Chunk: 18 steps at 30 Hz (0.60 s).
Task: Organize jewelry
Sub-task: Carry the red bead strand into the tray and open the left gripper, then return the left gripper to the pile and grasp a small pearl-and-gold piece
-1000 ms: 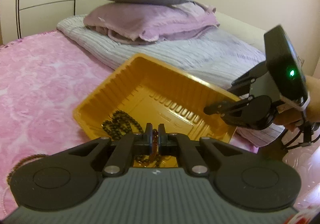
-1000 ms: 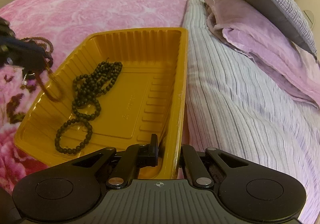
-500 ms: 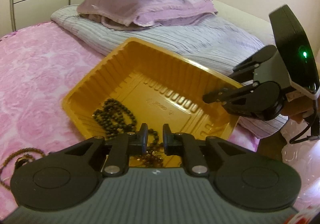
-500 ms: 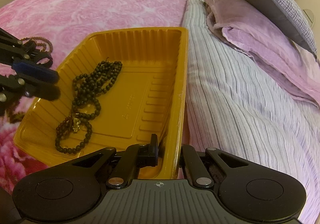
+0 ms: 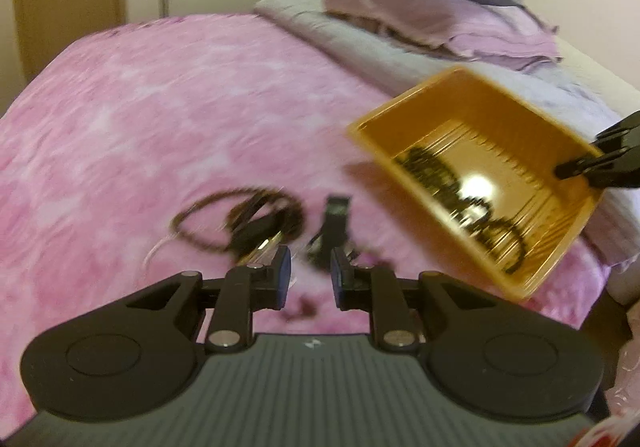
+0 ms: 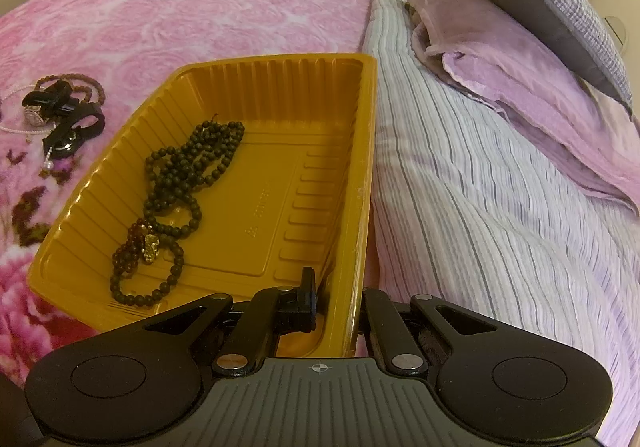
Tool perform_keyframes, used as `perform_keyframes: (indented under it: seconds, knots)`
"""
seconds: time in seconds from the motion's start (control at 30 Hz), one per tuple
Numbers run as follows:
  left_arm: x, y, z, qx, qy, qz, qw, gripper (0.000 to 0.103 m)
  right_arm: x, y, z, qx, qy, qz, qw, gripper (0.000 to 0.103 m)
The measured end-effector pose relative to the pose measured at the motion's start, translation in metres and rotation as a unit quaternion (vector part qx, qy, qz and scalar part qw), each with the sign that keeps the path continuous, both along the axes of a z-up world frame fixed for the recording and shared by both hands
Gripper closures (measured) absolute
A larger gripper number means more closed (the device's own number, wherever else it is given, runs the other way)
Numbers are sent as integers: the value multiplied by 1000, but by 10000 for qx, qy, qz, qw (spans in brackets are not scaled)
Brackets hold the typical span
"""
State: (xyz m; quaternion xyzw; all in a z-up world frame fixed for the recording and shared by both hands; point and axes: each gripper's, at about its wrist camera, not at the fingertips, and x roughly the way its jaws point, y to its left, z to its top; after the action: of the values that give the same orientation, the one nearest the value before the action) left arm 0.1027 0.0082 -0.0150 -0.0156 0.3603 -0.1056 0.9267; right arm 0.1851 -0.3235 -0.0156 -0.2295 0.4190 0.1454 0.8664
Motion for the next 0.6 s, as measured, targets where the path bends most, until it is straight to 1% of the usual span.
perform_keyframes:
  seconds: [0.1,0.23,0.27,0.3,0.37,0.47,0.6]
  knots:
    - [-5,2,-11,55,90,99,9999,84,0,-1,0,3,6,-8,10000,98]
    - [-3,-13,-25,56,113,-42,9999,84,0,-1,0,-2,8,-5,10000,98]
    - [-3,-19,-27,56,99,-86,9999,82,0,-1,0,-6,8,-5,10000,98]
    - [-1,-25,-30,33,81,-113,9999,77,0,-1,0,2,10,-8,10000,98]
    - [2,-33,-37,-66,57,-131,9999,75,0,-1,0,4,14,-15,10000,98]
    - [10,-48,-45,-127,64,-129,9998,75,1,-2,-1,3,21,-16,10000,98]
    - [21,-61,-57,-25,117,-100,9999,75,1,-2,-2,6,21,-16,10000,98]
